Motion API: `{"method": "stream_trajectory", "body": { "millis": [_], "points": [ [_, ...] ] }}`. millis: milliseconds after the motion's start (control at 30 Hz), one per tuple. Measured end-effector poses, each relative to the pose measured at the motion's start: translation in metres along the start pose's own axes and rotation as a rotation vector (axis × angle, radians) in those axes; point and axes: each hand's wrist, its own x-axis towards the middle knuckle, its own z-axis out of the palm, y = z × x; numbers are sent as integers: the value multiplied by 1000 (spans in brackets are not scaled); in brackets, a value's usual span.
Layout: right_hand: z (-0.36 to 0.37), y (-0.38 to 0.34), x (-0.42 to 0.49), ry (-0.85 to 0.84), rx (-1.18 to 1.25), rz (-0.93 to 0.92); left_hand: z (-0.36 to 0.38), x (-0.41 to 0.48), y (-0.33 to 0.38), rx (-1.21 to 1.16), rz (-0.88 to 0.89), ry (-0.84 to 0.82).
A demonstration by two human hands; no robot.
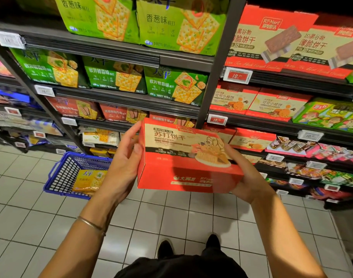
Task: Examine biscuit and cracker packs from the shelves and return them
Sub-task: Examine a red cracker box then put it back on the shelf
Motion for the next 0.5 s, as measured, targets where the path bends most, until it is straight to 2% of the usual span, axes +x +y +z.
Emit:
{"method": "stream_trajectory", "body": {
  "millis": [133, 233, 333, 500],
  "points": [
    [-1, 4, 4, 33, -20, 35, 6, 0, 5, -71, -119, -72],
    [2, 7, 11, 42, -146, 87, 14, 0, 7, -87, -136, -42],
    [8, 12, 20, 57, -248, 84, 23, -2, 7, -118, -95, -57],
    [23, 25, 27, 19, -299, 61, 30, -3, 7, -74, -16, -235]
  ]
}}
